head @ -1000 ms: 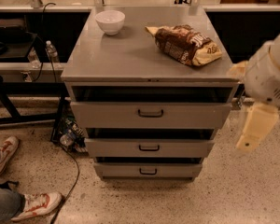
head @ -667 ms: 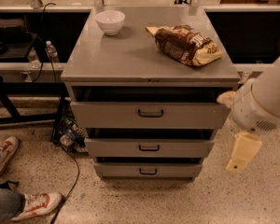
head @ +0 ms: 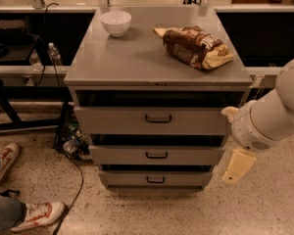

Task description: Open top drawer

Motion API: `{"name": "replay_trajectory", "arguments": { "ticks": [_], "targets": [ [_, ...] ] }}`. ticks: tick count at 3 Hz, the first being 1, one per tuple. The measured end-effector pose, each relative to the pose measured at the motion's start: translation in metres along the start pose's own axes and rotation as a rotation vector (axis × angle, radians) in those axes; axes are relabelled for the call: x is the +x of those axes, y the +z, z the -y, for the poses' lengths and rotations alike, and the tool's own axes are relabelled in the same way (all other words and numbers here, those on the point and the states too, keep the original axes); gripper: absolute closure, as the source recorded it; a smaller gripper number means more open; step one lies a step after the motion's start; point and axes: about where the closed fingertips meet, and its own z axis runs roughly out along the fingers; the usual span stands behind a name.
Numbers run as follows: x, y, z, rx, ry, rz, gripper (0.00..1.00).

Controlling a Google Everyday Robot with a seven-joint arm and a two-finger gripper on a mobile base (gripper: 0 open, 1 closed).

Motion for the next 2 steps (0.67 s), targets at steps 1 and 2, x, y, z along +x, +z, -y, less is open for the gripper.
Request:
{"name": "replay_trajectory", "arguments": {
  "ticks": [1, 2],
  "targets": [
    [-0.0004, 0.0015, -0.0001, 0.000, -0.005, 0.000, 0.00],
    [-0.0018, 0.0069, 0.0003, 0.002, -0.022, 0.002, 0.00]
  ]
}}
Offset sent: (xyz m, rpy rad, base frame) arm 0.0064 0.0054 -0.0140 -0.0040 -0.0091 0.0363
